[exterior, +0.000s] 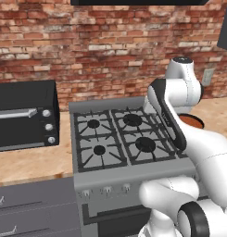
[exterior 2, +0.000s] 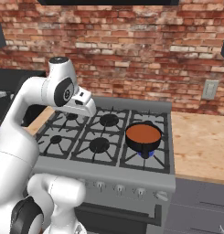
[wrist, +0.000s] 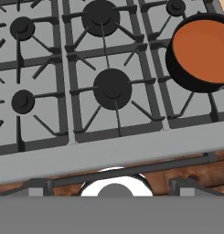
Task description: Wait until the marinara sauce is simmered to a deep red color and then turn off the stove.
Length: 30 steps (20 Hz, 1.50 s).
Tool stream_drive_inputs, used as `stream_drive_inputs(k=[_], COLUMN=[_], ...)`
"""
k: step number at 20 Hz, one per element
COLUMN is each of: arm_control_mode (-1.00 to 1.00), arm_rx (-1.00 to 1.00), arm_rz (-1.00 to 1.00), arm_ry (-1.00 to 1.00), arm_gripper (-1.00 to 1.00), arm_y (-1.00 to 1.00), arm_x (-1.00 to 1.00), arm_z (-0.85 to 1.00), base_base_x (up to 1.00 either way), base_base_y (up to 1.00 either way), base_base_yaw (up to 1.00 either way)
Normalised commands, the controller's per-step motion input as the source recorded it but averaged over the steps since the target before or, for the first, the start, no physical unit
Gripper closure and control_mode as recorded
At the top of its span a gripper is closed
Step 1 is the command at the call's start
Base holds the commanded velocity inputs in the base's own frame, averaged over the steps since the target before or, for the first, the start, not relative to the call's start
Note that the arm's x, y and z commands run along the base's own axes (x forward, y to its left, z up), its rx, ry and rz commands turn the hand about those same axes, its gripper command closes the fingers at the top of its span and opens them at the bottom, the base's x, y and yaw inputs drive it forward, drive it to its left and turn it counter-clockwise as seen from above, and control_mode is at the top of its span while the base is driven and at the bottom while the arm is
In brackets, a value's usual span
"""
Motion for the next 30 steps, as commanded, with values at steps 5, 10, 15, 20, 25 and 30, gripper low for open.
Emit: stream_drive_inputs(k=[5, 10, 15, 20, 25, 30], arm_control_mode=[-1.0, -1.0, -1.0, -1.0, -1.0, -1.0], arm_rx=[0.0, 0.0, 0.0, 0.0, 0.0, 0.0], arm_rz=[0.0, 0.0, 0.0, 0.0, 0.0, 0.0], arm_ry=[0.0, 0.0, 0.0, 0.0, 0.0, 0.0], arm_gripper=[-1.0, -1.0, -1.0, -1.0, -1.0, -1.0], arm_y=[0.0, 0.0, 0.0, 0.0, 0.0, 0.0], arm_x=[0.0, 0.0, 0.0, 0.0, 0.0, 0.0], arm_z=[0.0, 0.0, 0.0, 0.0, 0.0, 0.0], base_base_x=[0.0, 0.0, 0.0, 0.0, 0.0, 0.0], base_base_y=[0.0, 0.0, 0.0, 0.0, 0.0, 0.0], base_base_yaw=[0.0, 0.0, 0.0, 0.0, 0.0, 0.0])
